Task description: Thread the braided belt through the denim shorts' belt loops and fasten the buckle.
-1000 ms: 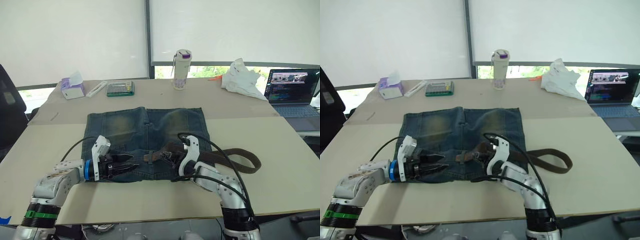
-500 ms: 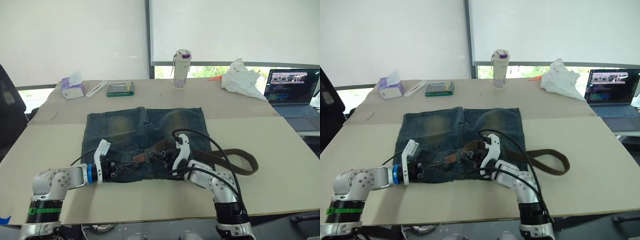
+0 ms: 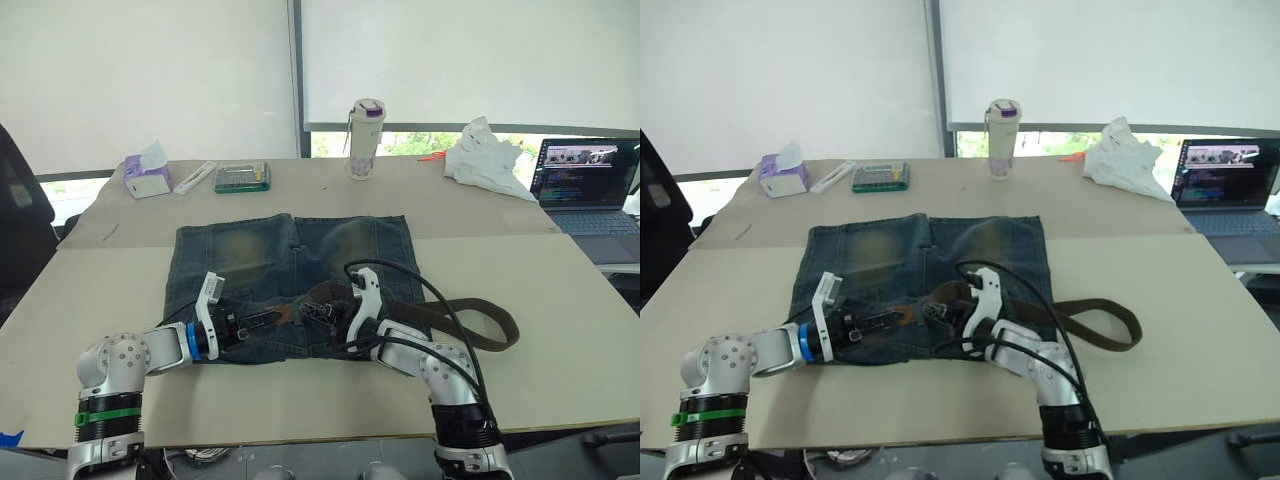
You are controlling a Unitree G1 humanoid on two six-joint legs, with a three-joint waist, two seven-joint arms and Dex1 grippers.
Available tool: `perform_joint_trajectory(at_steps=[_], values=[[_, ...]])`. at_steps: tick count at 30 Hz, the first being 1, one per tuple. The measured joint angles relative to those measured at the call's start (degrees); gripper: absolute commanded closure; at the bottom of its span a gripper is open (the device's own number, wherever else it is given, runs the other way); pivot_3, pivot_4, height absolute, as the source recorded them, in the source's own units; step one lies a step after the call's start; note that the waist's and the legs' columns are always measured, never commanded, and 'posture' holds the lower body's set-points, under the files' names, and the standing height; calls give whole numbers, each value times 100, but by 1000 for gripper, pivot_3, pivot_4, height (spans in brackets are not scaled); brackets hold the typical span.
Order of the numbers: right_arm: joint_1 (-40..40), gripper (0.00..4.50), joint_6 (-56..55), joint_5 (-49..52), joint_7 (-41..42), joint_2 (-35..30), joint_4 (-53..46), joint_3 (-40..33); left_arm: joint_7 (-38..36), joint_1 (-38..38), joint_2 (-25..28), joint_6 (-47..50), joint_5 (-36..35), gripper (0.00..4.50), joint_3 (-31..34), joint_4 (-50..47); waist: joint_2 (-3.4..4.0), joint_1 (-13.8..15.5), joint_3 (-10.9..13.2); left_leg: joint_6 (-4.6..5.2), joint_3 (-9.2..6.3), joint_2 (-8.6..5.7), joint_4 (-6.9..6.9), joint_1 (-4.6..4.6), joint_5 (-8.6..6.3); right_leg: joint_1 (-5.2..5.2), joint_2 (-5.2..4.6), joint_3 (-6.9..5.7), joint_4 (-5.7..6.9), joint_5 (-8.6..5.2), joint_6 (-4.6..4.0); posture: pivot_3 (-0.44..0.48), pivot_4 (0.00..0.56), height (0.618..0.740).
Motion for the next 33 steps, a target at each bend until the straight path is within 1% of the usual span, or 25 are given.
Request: perform_joint_trajectory(at_steps=[1,3,5,7,8,9,13,16,17,20,21,24,26,29,33], values=[[69,2703,59,-103,38,-241,-258,134,12,-32,-11,6,-11,4500,3,11,0,18,0,0,-1,-3,1,-2,0,0,1,-2,0,0,0,0,150,740],[303,2092,274,-403,63,-1172,-1115,408,31,-102,-41,53,-94,4500,50,82,0,79,0,0,-1,-22,4,-4,0,0,-2,-7,-2,-3,5,0,150,740],[458,2092,467,-558,25,-1707,-1625,350,31,-111,-13,119,-124,4500,115,130,-5,101,1,0,0,-32,6,-3,0,2,-10,-2,-4,-5,8,0,150,740],[472,2092,609,-685,-3,-1995,-1952,339,21,-142,-10,126,-125,4500,103,178,-9,83,1,0,1,-32,6,3,0,4,-10,5,-3,-4,9,0,150,740],[440,2092,657,-852,-1,-2212,-2039,499,-5,-176,-12,121,-120,4500,69,216,-9,84,1,0,0,-32,6,7,0,6,-7,3,-3,-4,9,0,150,740],[429,2092,712,-996,10,-2410,-2038,637,-37,-195,-11,115,-117,4500,35,225,-10,98,1,0,-1,-33,5,10,0,9,-2,0,-4,-5,9,0,150,740],[290,2092,708,-1577,252,-2709,-1611,1127,-188,-201,-10,43,-22,4500,-175,252,-12,118,1,0,4,-39,8,8,1,9,-3,4,-4,-5,10,0,150,740],[23,2864,676,-1934,517,-2933,-1406,1457,-336,-221,11,-55,27,4500,-309,264,-38,127,-13,0,1,-39,8,15,1,17,-3,0,-7,-5,9,0,150,740],[-41,3266,671,-2029,628,-3020,-1375,1571,-387,-221,33,-84,37,4500,-344,268,-42,133,-16,0,1,-39,7,15,1,18,-4,0,-8,-5,9,0,150,740],[12,4285,665,-2167,814,-3028,-1442,1591,-485,-223,64,-152,78,4500,-391,274,-55,152,-24,0,-1,-39,8,15,1,21,-9,0,-10,-5,10,0,150,740],[46,4447,664,-2202,848,-3033,-1459,1542,-513,-223,77,-168,95,4500,-417,274,-59,162,-26,0,-1,-40,8,14,1,22,-12,0,-11,-5,10,0,150,740],[232,4447,666,-2269,929,-3082,-1617,1391,-532,-222,75,-187,92,4500,-451,245,-62,205,-29,0,-4,-45,9,8,1,21,-19,0,-15,-7,13,0,150,740],[434,4447,683,-2270,1025,-3267,-1823,1227,-499,-230,-28,-144,45,4500,-465,117,-62,273,-28,0,-8,-49,11,-4,1,18,-25,-1,-21,-8,18,0,150,740],[791,4447,723,-2266,1131,-3548,-2055,869,-368,-254,-252,5,-97,4500,-472,-31,-62,349,-28,0,-14,-55,23,-15,1,20,-31,-5,-29,-5,25,0,150,740],[1386,4447,732,-2266,1293,-4065,-2205,168,-66,-500,-662,222,-261,4500,-542,-156,-62,428,-28,6,-15,-56,62,-34,-4,21,-32,-5,-30,-2,36,0,150,740]])
